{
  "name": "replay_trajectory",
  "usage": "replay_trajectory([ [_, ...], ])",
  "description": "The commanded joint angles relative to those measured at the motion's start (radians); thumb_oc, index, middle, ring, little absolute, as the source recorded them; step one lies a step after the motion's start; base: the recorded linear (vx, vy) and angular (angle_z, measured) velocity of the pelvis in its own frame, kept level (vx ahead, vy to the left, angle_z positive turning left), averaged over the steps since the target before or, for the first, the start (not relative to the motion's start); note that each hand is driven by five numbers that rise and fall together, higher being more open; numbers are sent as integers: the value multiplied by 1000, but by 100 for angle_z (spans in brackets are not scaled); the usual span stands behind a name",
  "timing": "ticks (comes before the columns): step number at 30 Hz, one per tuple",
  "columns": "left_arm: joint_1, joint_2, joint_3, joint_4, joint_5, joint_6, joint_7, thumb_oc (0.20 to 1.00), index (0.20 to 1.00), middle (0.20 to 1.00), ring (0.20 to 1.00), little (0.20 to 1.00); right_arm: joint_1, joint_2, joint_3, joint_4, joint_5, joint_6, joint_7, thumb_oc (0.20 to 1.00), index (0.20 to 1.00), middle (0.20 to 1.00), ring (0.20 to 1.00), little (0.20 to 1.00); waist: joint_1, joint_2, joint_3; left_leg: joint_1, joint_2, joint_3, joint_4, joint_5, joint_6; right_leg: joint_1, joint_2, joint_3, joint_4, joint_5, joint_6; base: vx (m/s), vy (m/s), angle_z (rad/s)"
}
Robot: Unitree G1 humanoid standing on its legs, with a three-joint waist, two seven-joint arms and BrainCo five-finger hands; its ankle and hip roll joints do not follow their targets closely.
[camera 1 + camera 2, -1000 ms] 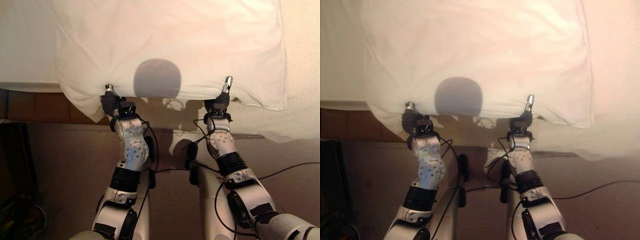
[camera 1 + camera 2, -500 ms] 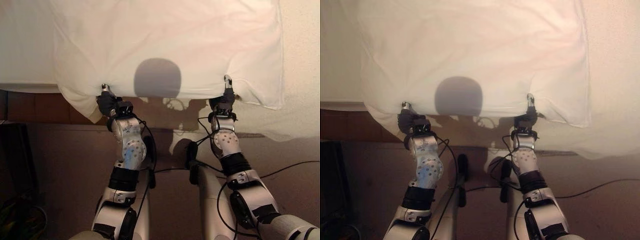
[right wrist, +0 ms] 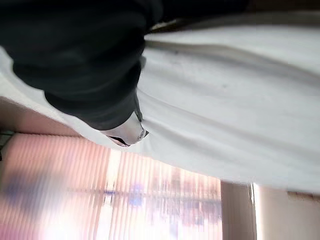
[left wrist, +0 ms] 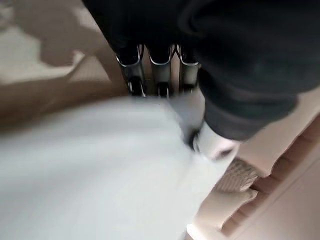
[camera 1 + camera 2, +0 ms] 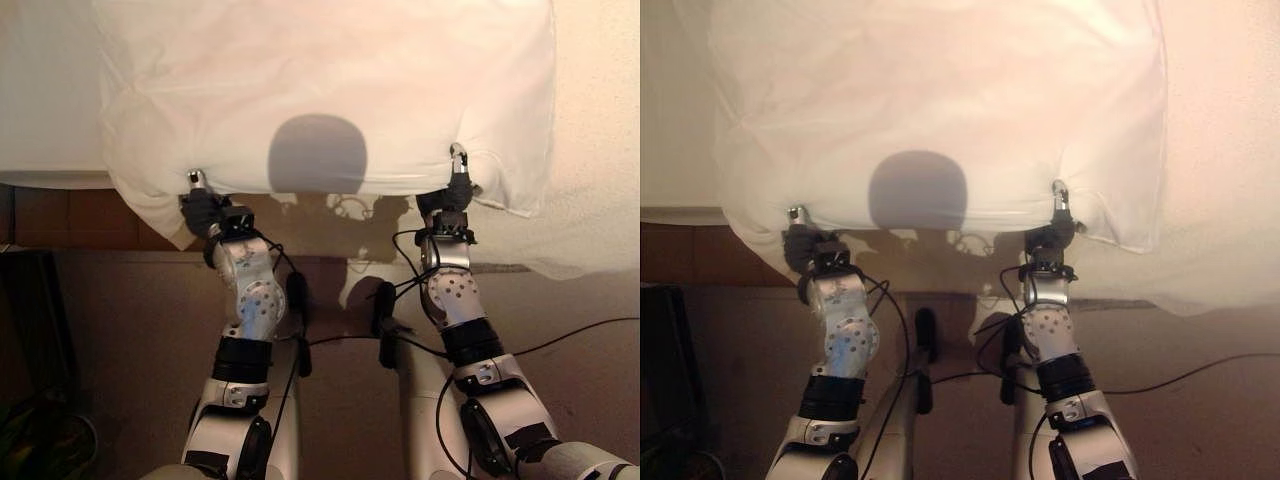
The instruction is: Make the bed
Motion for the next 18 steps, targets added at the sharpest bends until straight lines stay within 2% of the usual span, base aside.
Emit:
replay_trajectory([
  [1,93,131,222,-45,-10,-159,2,1000,1000,1000,1000,1000,99,-43,-122,-160,9,-110,98,200,200,200,200,200,-10,28,-124,-39,-30,-7,51,-62,18,24,-15,-6,-133,87,126,0,0,0],
  [4,118,107,211,-26,-82,-163,-56,1000,1000,1000,1000,1000,108,-35,-90,-218,-3,-100,115,200,200,200,200,200,-11,24,-121,-38,-29,-5,56,-65,20,25,-15,-3,-132,87,124,0,0,0],
  [6,139,80,172,10,-186,-150,-140,1000,1000,1000,1000,1000,110,-37,-45,-271,-30,-84,124,200,200,200,200,200,-14,18,-113,-30,-30,1,54,-67,19,31,-14,0,-129,87,125,0,0,0],
  [11,155,40,105,44,-308,-135,-236,1000,1000,1000,1000,1000,113,-39,4,-311,-29,-52,161,200,200,200,200,200,-20,7,-106,-25,-28,5,56,-68,22,35,-11,4,-131,91,125,5,-1,2],
  [18,163,8,-2,179,-503,-45,-421,1000,1000,1000,1000,1000,113,-37,37,-303,-7,-33,194,200,200,200,200,200,-33,-10,-96,-7,-28,10,53,-77,24,52,-7,10,-138,88,128,3,-1,-2],
])
